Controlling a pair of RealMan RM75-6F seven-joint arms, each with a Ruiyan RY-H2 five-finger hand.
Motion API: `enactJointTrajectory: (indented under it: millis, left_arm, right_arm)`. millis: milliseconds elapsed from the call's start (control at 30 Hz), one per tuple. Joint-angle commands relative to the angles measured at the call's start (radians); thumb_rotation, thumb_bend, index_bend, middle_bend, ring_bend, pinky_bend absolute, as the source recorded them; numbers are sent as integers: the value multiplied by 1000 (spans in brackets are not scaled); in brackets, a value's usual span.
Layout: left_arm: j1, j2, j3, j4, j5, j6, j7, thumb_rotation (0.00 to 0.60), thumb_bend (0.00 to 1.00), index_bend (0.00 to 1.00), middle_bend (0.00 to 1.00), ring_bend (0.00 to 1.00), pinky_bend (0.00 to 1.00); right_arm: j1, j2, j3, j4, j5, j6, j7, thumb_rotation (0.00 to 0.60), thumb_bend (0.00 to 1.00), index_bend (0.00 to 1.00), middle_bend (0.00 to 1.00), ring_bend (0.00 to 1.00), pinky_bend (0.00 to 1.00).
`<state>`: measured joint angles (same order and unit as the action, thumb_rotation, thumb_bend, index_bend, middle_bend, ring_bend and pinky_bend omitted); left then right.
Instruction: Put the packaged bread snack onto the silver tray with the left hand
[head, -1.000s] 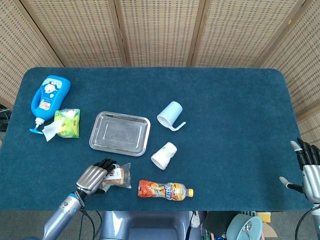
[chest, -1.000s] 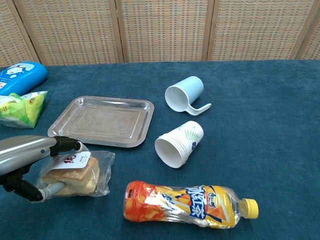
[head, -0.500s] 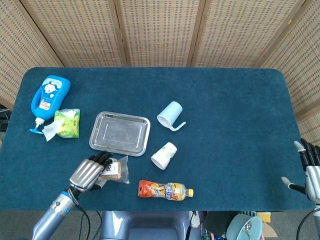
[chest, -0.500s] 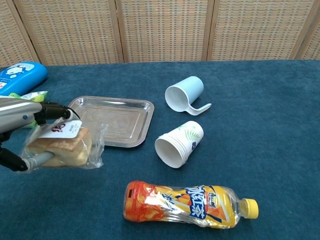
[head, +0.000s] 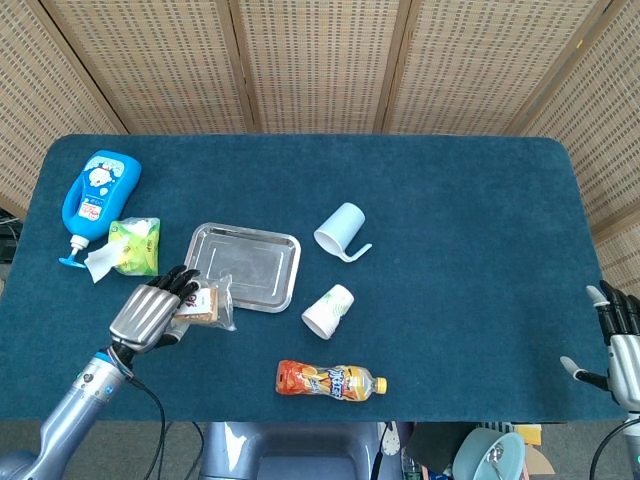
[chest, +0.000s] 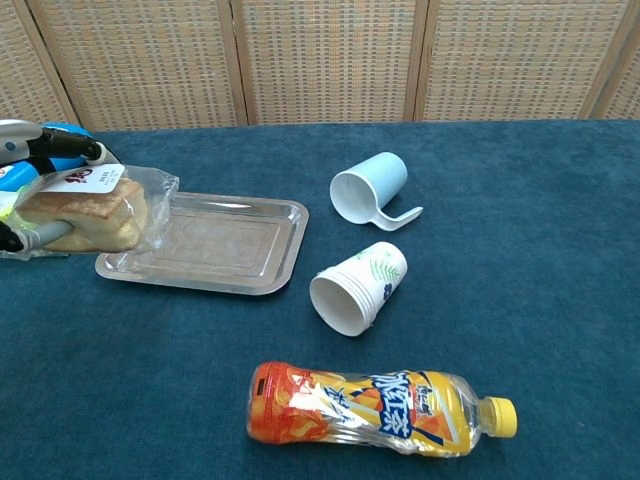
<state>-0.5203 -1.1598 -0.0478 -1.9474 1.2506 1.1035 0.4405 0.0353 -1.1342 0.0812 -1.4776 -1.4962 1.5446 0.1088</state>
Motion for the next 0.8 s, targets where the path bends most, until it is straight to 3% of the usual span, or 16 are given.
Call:
enactJointTrajectory:
  millis: [33,300,800]
  left_arm:
    - [-27,-3,-21,32,-27,-36,-19,600,504,345,142,102,257]
    - [-84,-19,-58,103,-88,-98,-22,600,505,345,139,102,244]
    - [-135,-46,-77,215,-161,-134,-12,600,504,345,139,102,242]
  right_arm:
    - [0,-3,-1,-1,-2,0,-2,600,86,0,0,0,0]
    - [-3,-12,-1,7,5,-2,-3,600,86,0,0,0,0]
    - [7,-20,8,13,24,-29,-2,600,86,0,0,0,0]
